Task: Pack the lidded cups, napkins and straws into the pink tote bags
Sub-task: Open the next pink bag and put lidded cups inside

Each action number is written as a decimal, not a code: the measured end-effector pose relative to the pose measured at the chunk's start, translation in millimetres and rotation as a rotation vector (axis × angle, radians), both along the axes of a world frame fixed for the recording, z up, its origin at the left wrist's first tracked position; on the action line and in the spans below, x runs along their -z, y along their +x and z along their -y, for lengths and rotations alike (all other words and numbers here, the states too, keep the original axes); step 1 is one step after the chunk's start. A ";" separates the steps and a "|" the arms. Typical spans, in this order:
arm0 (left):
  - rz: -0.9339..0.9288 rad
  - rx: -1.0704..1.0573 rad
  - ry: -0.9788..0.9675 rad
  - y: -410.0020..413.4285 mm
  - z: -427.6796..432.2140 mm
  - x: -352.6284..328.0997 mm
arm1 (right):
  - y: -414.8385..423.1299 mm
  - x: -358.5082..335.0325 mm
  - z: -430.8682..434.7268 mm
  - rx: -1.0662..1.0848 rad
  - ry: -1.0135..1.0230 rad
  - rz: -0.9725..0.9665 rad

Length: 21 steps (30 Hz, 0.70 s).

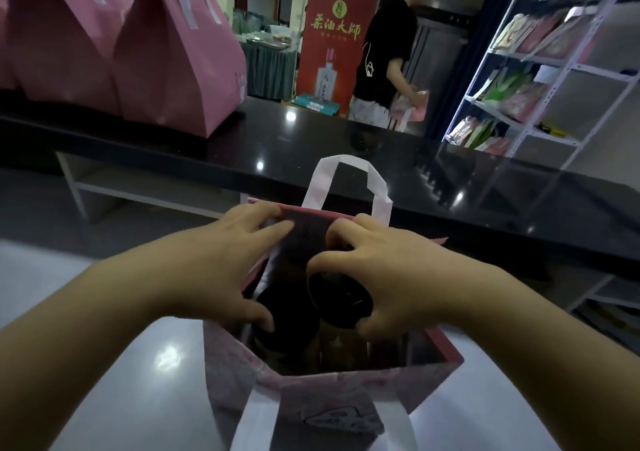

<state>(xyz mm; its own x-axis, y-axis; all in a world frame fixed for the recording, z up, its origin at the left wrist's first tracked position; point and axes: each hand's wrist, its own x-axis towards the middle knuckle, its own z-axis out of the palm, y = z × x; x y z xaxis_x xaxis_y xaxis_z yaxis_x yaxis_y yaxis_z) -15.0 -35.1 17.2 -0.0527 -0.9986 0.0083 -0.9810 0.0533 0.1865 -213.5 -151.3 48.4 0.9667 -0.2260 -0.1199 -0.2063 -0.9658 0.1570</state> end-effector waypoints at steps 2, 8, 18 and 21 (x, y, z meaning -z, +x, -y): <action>-0.009 -0.005 0.020 -2.1 -0.6 0.5 | 2.9 5.4 0.7 -0.005 0.004 -0.035; -0.028 -0.011 0.009 -7.4 1.2 1.1 | 1.1 30.6 17.1 0.145 0.023 -0.155; -0.012 -0.045 -0.025 -9.8 9.3 3.9 | 8.0 52.3 26.1 0.191 0.079 -0.241; 0.022 -0.064 -0.025 -9.9 12.3 4.4 | 9.0 56.1 26.5 0.178 0.087 -0.268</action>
<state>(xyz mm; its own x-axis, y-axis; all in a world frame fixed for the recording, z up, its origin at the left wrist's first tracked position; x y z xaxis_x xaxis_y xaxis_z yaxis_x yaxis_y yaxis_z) -24.9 -47.4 12.8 0.0112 -0.9994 0.0329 -0.9864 -0.0056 0.1641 -204.5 -177.8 -7.8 0.8447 -0.3663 -0.3904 -0.3355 -0.9305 0.1472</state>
